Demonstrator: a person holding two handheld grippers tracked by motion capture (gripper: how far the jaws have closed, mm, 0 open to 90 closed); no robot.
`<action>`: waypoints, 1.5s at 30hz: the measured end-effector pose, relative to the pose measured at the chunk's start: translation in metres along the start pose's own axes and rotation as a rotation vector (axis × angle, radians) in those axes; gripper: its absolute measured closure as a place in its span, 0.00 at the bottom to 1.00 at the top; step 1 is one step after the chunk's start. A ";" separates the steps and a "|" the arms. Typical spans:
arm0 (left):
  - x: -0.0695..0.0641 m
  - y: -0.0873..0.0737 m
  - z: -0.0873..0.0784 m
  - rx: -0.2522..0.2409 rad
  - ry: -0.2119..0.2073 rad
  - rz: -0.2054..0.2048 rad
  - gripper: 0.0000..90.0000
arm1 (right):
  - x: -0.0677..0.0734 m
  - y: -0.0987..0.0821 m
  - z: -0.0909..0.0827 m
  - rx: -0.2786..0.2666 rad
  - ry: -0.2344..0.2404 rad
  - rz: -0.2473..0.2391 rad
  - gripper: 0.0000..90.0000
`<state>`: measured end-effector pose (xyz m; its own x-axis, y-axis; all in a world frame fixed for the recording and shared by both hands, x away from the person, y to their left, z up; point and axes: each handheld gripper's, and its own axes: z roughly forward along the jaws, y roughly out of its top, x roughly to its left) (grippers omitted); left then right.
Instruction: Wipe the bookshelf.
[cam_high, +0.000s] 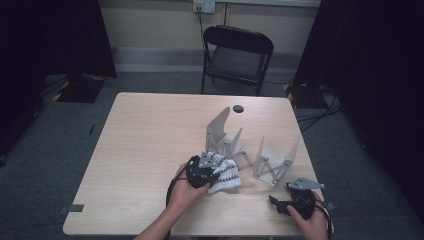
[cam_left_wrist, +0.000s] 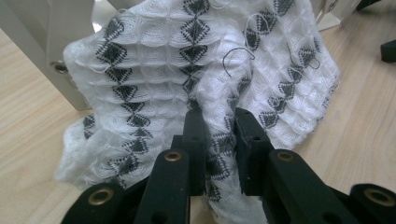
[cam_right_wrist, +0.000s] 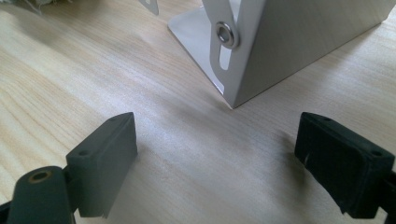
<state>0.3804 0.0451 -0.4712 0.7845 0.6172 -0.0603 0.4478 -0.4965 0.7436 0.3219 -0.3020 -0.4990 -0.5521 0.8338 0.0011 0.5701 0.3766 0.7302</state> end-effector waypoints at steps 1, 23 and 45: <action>-0.001 -0.001 0.001 -0.003 0.000 -0.005 0.85 | 0.000 0.000 0.000 0.000 0.000 0.000 0.14; 0.027 -0.037 -0.032 0.045 0.048 0.020 0.58 | 0.000 0.000 0.000 0.000 0.000 0.000 0.14; 0.074 -0.035 -0.057 0.019 0.172 -0.050 0.46 | 0.000 0.000 0.000 0.000 0.000 0.000 0.14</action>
<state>0.3982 0.1431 -0.4634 0.6769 0.7359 0.0189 0.4939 -0.4731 0.7295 0.3219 -0.3020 -0.4990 -0.5521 0.8338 0.0013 0.5701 0.3764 0.7303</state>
